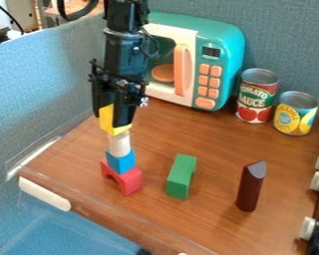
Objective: Put the yellow cube on top of the white cylinder
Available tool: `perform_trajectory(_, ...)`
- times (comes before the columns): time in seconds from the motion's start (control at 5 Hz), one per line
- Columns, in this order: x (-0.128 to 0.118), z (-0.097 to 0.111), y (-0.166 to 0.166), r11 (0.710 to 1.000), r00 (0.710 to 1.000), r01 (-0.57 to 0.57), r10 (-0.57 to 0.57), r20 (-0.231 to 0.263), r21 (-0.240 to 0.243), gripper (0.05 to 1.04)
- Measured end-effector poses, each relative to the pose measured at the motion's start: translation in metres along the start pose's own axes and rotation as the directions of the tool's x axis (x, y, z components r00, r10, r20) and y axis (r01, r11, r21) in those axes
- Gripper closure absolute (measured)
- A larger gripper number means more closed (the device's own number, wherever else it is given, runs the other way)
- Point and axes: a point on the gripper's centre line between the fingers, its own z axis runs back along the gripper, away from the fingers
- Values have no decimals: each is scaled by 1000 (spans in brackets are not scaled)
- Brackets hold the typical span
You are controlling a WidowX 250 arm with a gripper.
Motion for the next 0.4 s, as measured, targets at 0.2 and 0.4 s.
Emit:
perform_trajectory(0.2, 1, -5, 0, 1000, 1000, 5, -5, -17, -7, 512)
perform_trajectory(0.4, 2, -7, 2, 1000, 999, -1, 0, -32, -18, 512)
